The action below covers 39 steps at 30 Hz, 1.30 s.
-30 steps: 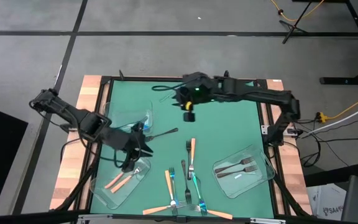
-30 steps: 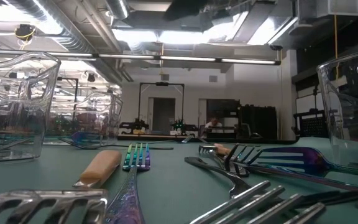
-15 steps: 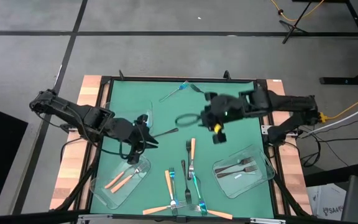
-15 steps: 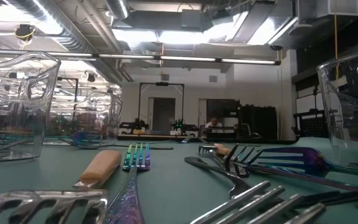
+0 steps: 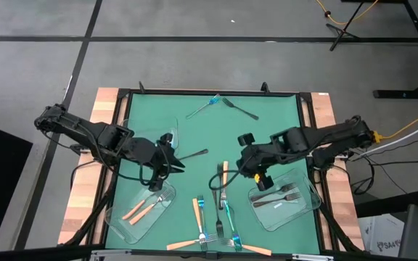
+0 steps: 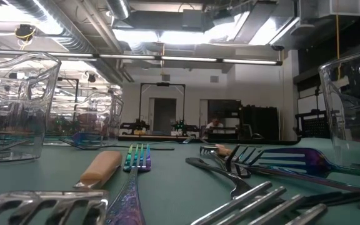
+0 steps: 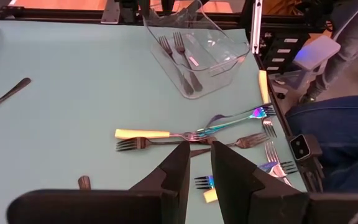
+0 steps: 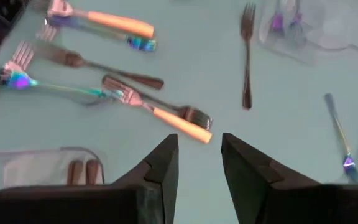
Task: Sort silverware by color (type)
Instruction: Put the yellow fork into the bottom left transparent bin
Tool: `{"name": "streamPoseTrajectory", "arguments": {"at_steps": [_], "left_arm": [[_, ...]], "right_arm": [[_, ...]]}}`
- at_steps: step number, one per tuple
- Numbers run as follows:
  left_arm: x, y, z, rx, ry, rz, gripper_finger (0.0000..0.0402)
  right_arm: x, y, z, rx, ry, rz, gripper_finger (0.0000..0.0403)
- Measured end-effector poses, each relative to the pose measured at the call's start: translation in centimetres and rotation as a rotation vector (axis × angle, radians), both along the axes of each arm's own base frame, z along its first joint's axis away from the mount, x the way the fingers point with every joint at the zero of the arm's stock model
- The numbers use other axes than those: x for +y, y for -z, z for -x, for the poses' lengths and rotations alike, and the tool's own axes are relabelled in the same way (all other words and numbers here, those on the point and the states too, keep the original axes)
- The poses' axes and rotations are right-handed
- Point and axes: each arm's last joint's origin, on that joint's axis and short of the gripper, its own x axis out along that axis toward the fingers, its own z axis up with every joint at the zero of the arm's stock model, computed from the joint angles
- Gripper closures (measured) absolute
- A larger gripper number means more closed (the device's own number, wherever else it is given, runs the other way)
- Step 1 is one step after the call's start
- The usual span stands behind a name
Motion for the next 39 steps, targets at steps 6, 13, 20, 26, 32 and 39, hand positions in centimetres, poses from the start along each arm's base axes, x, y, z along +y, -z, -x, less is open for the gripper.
{"name": "streamPoseTrajectory", "arguments": {"at_steps": [6,13,20,26,32,39], "left_arm": [[0.0,0.0,0.0,0.002,0.001,-0.002,0.0342],[0.0,0.0,0.0,0.005,0.005,-0.01,0.0342],[0.0,0.1,0.0,0.005,0.005,-0.011,0.0342],[0.0,0.1,0.0,0.009,0.005,-0.012,0.0342],[0.0,0.2,0.1,0.017,0.005,-0.015,0.0342],[0.0,0.2,0.1,0.019,0.005,-0.016,0.0342]], "right_arm": [[0.1,2.8,-0.4,0.044,-0.054,0.035,0.0291],[0.7,5.8,-1.3,0.019,-0.312,0.041,0.0291],[0.9,8.8,-2.1,0.013,-0.39,0.102,0.0291],[1.2,10.9,-3.4,0.013,-0.41,0.106,0.0291],[1.6,13.8,-4.6,0.088,-0.533,0.159,0.0291],[2.0,16.9,-5.7,0.16,-0.673,0.224,0.0291]]}}
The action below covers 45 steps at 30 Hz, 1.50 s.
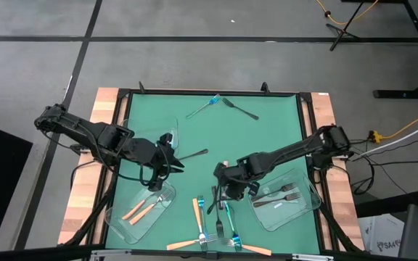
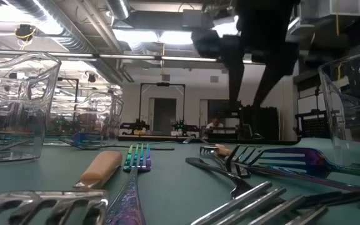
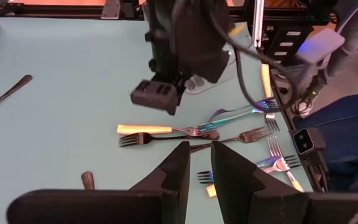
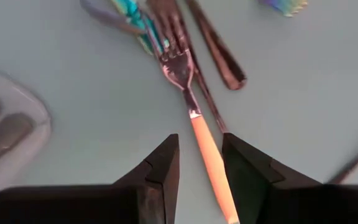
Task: Sort silverware by color (type)
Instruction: Put the yellow fork into the bottom left transparent bin
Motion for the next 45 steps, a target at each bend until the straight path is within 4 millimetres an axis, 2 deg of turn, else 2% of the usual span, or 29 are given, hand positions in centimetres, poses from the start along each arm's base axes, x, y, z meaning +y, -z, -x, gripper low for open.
{"name": "streamPoseTrajectory", "arguments": {"at_steps": [4,10,23,28,32,39,42,45], "left_arm": [[0.0,0.0,0.0,0.0,0.0,0.0,0.0342],[0.0,0.0,0.0,0.0,0.0,0.0,0.0342],[0.0,0.0,0.0,0.0,0.0,0.0,0.0342],[0.0,0.0,0.0,0.0,0.0,0.0,0.0342],[0.0,0.0,0.0,0.0,0.0,0.0,0.0342],[0.0,0.0,0.0,0.001,0.0,0.0,0.0342],[0.0,0.0,0.0,0.001,0.0,0.0,0.0342],[0.0,0.0,0.0,0.001,0.0,0.0,0.0342]], "right_arm": [[0.1,1.5,-0.4,0.036,-0.034,0.03,0.0291],[0.1,1.8,-0.7,0.025,-0.05,0.036,0.0291],[0.4,-0.7,-1.2,0.033,-0.046,0.049,0.0291],[0.1,-1.9,-1.8,-0.01,-0.12,0.087,0.0291],[-1.3,-2.0,-2.3,-0.028,-0.157,0.147,0.0291],[-4.9,-1.7,-3.0,-0.027,-0.141,0.111,0.0291],[-5.6,-1.5,-3.1,-0.024,-0.18,0.099,0.0291],[-5.5,-1.0,-3.1,-0.004,-0.24,0.102,0.0291]]}}
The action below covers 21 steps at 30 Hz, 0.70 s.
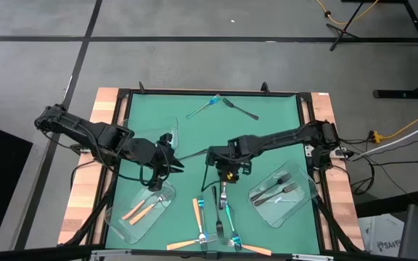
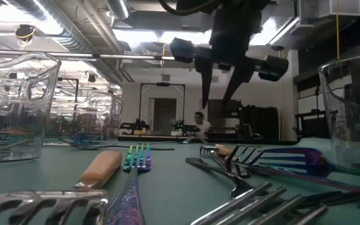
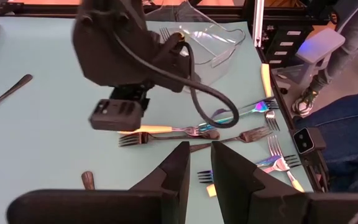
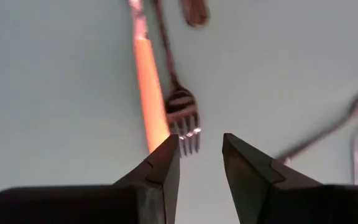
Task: Sort silverware by color (type)
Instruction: Put the yellow fork into the bottom left transparent bin
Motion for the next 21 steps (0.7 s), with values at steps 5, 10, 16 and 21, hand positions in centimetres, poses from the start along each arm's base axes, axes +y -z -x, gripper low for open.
{"name": "streamPoseTrajectory", "arguments": {"at_steps": [5,10,16,21], "left_arm": [[0.0,0.0,0.0,0.003,0.0,-0.001,0.0342],[0.0,0.0,0.0,0.005,0.0,-0.002,0.0342],[0.0,0.0,0.1,0.007,0.0,-0.002,0.0342],[0.0,0.1,0.1,0.012,0.003,-0.004,0.0342]], "right_arm": [[0.3,0.9,0.0,0.046,-0.022,-0.051,0.0291],[0.5,1.7,-0.3,0.069,-0.033,-0.096,0.0291],[1.4,2.9,-0.3,0.112,-0.053,-0.089,0.0291],[2.1,4.1,-0.6,0.127,-0.068,-0.08,0.0291]]}}
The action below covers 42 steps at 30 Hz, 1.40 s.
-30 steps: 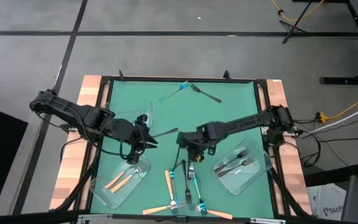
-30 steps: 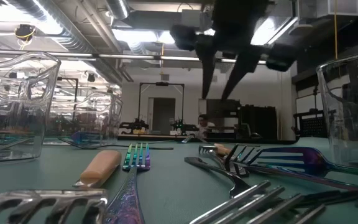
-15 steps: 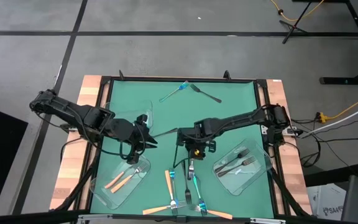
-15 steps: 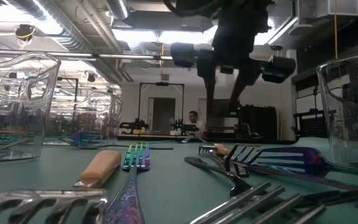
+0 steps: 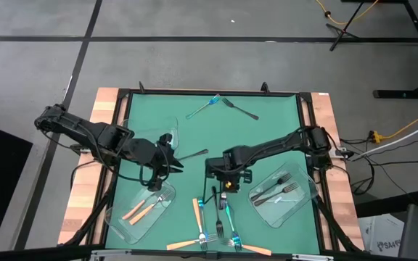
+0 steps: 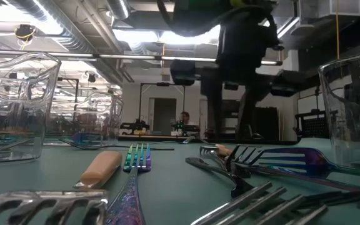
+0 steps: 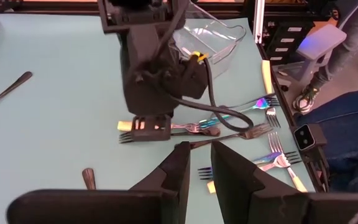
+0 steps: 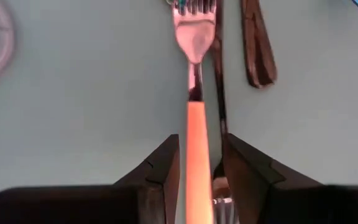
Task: Sort silverware by color (type)
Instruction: Put the yellow fork into the bottom left transparent bin
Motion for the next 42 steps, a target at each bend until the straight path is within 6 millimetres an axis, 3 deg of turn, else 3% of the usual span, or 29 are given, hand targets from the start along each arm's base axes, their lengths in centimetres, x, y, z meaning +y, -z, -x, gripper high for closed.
{"name": "streamPoseTrajectory", "arguments": {"at_steps": [9,29,42], "left_arm": [[-0.2,0.1,0.1,0.007,0.011,-0.001,0.0342],[-0.2,0.1,0.1,0.009,0.011,-0.002,0.0342],[-0.2,0.1,0.1,0.009,0.011,-0.001,0.0342]], "right_arm": [[-0.2,1.7,-0.5,0.021,0.014,0.066,0.0291],[-0.3,2.7,-0.6,0.043,0.072,0.117,0.0293],[-0.3,2.7,-0.6,0.045,0.07,0.117,0.0377]]}}
